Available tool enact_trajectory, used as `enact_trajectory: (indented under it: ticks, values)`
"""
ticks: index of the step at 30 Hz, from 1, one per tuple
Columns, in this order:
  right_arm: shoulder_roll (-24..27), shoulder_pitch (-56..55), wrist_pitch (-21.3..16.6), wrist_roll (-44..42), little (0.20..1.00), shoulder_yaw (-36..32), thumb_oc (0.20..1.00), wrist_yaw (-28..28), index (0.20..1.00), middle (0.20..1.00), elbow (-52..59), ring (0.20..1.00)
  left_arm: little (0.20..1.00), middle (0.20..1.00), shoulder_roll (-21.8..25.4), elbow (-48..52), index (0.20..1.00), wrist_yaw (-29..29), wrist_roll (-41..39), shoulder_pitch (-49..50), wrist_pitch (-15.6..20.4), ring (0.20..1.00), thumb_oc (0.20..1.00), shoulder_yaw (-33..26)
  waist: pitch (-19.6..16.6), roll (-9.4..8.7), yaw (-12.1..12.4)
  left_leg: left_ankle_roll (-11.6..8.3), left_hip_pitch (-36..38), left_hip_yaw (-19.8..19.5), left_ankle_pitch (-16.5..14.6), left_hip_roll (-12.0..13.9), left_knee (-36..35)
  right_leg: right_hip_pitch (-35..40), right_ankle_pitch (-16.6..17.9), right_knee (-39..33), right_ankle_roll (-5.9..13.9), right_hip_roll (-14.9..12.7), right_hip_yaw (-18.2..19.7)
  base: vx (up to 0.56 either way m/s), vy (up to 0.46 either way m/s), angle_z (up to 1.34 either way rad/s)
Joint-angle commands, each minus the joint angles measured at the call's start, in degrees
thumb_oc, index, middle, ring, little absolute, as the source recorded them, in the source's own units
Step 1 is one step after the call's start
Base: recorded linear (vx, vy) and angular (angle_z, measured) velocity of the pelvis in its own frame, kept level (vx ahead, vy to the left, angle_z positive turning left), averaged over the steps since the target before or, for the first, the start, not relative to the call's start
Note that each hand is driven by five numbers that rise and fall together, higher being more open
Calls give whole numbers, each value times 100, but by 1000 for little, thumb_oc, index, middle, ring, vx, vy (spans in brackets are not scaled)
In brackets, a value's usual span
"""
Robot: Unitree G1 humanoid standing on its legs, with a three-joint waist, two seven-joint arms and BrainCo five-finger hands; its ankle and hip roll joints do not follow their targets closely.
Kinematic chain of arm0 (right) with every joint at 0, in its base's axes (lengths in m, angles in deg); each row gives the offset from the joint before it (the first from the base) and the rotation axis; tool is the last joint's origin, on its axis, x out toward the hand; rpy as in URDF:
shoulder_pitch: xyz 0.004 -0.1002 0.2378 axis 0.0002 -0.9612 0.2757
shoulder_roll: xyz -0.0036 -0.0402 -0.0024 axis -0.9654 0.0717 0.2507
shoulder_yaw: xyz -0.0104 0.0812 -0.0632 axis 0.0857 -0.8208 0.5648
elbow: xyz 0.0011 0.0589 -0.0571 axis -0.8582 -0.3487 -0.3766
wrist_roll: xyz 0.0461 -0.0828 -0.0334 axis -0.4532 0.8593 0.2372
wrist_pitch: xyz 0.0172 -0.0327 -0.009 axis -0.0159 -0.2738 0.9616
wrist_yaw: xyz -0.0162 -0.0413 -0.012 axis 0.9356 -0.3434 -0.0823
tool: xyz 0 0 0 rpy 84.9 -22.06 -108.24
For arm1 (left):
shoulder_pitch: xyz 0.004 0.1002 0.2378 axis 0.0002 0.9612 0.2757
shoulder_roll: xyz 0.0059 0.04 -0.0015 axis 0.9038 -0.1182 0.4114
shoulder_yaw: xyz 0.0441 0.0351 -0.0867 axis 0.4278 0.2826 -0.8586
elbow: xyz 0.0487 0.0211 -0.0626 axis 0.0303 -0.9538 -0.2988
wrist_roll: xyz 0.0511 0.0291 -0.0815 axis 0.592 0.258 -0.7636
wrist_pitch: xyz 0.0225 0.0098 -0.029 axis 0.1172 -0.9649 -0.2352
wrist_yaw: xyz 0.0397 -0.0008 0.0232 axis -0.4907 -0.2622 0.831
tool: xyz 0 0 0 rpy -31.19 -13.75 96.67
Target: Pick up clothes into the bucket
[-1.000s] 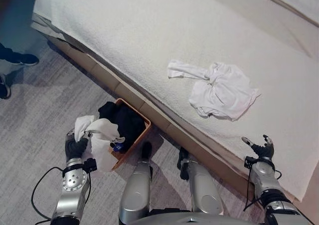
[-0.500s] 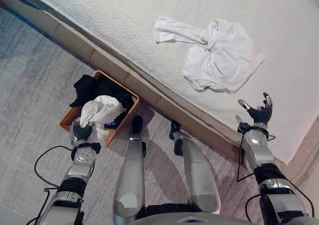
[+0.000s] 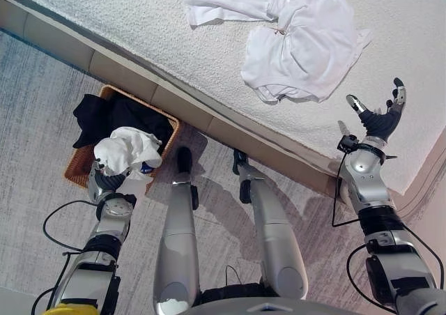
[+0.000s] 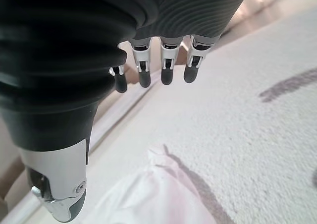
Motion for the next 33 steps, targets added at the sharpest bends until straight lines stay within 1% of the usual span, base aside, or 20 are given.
enact_trajectory:
  ticks: [1, 2, 4, 9, 10, 11, 12, 13, 14, 15, 16, 17, 18, 19, 22, 24, 26, 27, 31, 33]
  values:
    - [562, 192, 10, 300, 1000, -79, 1000, 308, 1000, 1000, 440, 1000, 1000, 1000, 243, 4, 1000, 219, -187, 236, -90, 1000, 1000, -375, -118, -25, 49, 61, 1, -252, -203, -33, 244, 267, -454, 401, 358, -317, 95, 0, 0, 0]
    - [566, 201, 8, 298, 1000, -73, 1000, 309, 1000, 1000, 433, 1000, 1000, 1000, 240, 7, 1000, 219, -187, 237, -91, 1000, 1000, -379, -118, -23, 45, 61, 0, -252, -202, -33, 243, 265, -453, 401, 358, -318, 94, 0, 0, 0]
    - [865, 620, 84, 303, 1000, 42, 1000, 252, 1000, 1000, 277, 1000, 1000, 1000, 259, 36, 1000, 200, -161, 323, -111, 1000, 1000, -384, -118, 46, 96, 46, -1, -259, -145, -46, 117, 209, -447, 400, 346, -328, 97, 9, -7, -2]
    - [1319, 1387, 310, 132, 1000, 500, 1000, -178, 1000, 1000, -99, 1000, 1000, 1000, 177, 184, 1000, 143, -265, 531, -54, 1000, 1000, -332, -118, 115, 188, 1, 31, -264, 7, -67, -174, 161, -411, 338, 340, -346, 69, 3, -14, -2]
    - [1427, 1636, 348, 84, 1000, 663, 1000, -308, 1000, 1000, -262, 1000, 1000, 1000, 164, 241, 1000, 133, -293, 562, -7, 1000, 1000, -303, -118, 142, 221, -12, 43, -269, 45, -69, -257, 152, -403, 316, 340, -347, 54, -4, -36, 0]
    - [1737, 2218, 480, 9, 1000, 1110, 1000, -624, 1000, 1000, -764, 1000, 1000, 1000, 147, 453, 1000, 75, -350, 676, 96, 1000, 1000, -194, -118, 182, 307, -40, 47, -282, 125, -73, -378, 138, -379, 281, 338, -361, 32, -3, -36, 3]
    - [1744, 2255, 467, -2, 1000, 1140, 1000, -627, 1000, 1000, -795, 1000, 1000, 1000, 136, 455, 1000, 75, -349, 676, 95, 1000, 1000, -207, -118, 190, 292, -41, 43, -284, 127, -73, -382, 134, -377, 280, 338, -361, 30, -8, -62, 6]
    - [1953, 2885, 575, -50, 1000, 1596, 1000, -837, 1000, 1000, -1392, 1000, 1000, 1000, 65, 866, 1000, 48, -434, 794, 249, 1000, 1000, -67, -118, 257, 400, -63, 34, -310, 190, -98, -458, 100, -364, 285, 334, -381, 4, -5, -37, 5]
    - [1956, 2921, 563, -60, 1000, 1628, 1000, -839, 1000, 1000, -1420, 1000, 1000, 1000, 52, 873, 1000, 49, -432, 799, 245, 1000, 1000, -81, -118, 265, 385, -63, 31, -313, 192, -99, -460, 97, -363, 284, 334, -381, 1, -14, -56, 9]
    - [2164, 3551, 694, -115, 1000, 2114, 1000, -1143, 1000, 1000, -2026, 1000, 1000, 1000, 100, 1040, 1000, -119, -501, 933, 387, 1000, 1000, -5, -118, 317, 473, -83, 11, -341, 250, -107, -535, 67, -352, 282, 330, -396, -34, -13, -35, 9]
    - [2187, 3838, 743, -147, 1000, 2337, 1000, -1224, 1000, 1000, -2398, 1000, 1000, 1000, 117, 1164, 1000, -122, -493, 922, 439, 1000, 1000, 92, -118, 370, 523, -96, 0, -355, 281, -125, -572, 40, -344, 293, 327, -412, -52, 56, -74, 13]
    - [2193, 4017, 785, -169, 1000, 2601, 1000, -1424, 1000, 1000, -2738, 1000, 1000, 1000, 92, 1245, 1000, -182, -508, 982, 460, 1000, 1000, 212, -118, 400, 579, -118, 123, -392, 119, -126, -541, 143, -533, 379, 358, -402, -36, -9, -41, 13]
    - [2208, 4103, 766, -182, 1000, 2624, 1000, -1431, 1000, 1000, -2773, 1000, 1000, 1000, 84, 1258, 1000, -180, -508, 940, 459, 1000, 1000, 190, -118, 409, 560, -107, -29, -376, 304, -139, -573, 15, -354, 314, 325, -421, -74, 58, -78, 23]
    - [2282, 4437, 883, -177, 1000, 2973, 1000, -1673, 1000, 1000, -3296, 1000, 1000, 1000, 94, 1421, 1000, -358, -536, 986, 557, 1000, 1000, 333, -118, 470, 640, -136, 89, -423, 164, -150, -593, 101, -543, 415, 351, -431, -72, -16, -53, 22]
    - [2311, 4643, 993, -164, 1000, 3265, 1000, -1971, 1000, 1000, -3907, 1000, 1000, 1000, 32, 1679, 1000, -500, -596, 969, 642, 1000, 1000, 515, -118, 564, 710, -158, 66, -482, 211, -192, -647, 63, -574, 504, 339, -481, -129, 11, -66, 26]
    - [2462, 4747, 1231, 233, 1000, 3690, 1000, -2581, 1000, 1000, -4608, 1000, 1000, 1000, 24, 2215, 1000, -785, -580, 1011, 751, 1000, 1000, 774, -118, 689, 823, -183, 18, -580, 308, -243, -748, 14, -606, 576, 338, -560, -238, -20, -100, 28]
    - [2418, 4803, 1284, 346, 1000, 3808, 1000, -2770, 1000, 1000, -4792, 1000, 1000, 1000, -3, 2423, 1000, -906, -631, 1022, 777, 1000, 1000, 864, -118, 741, 854, -190, 14, -636, 359, -269, -822, 23, -614, 568, 337, -587, -292, -14, -66, 39]
    - [2353, 4717, 1332, 481, 1000, 3888, 1000, -3052, 1000, 1000, -4970, 1000, 1000, 1000, -22, 2515, 1000, -1022, -652, 977, 777, 1000, 1000, 945, -118, 776, 870, -195, 12, -658, 403, -279, -877, 21, -610, 563, 337, -599, -325, -13, -58, 28]
    - [2233, 4599, 1369, 513, 1000, 3794, 1000, -3199, 1000, 1000, -5187, 1000, 1000, 1000, -51, 2700, 1000, -1192, -717, 844, 768, 1000, 1000, 1098, -118, 832, 896, -203, 39, -719, 474, -296, -991, 21, -606, 536, 344, -624, -365, -8, -31, 16]
    - [2153, 4407, 1388, 611, 1000, 3763, 1000, -3456, 1000, 1000, -5285, 1000, 1000, 1000, -53, 2936, 1000, -1336, -741, 706, 763, 1000, 1000, 1137, -118, 879, 911, -212, 51, -757, 528, -307, -1087, 18, -602, 514, 348, -646, -387, -15, -35, 4]
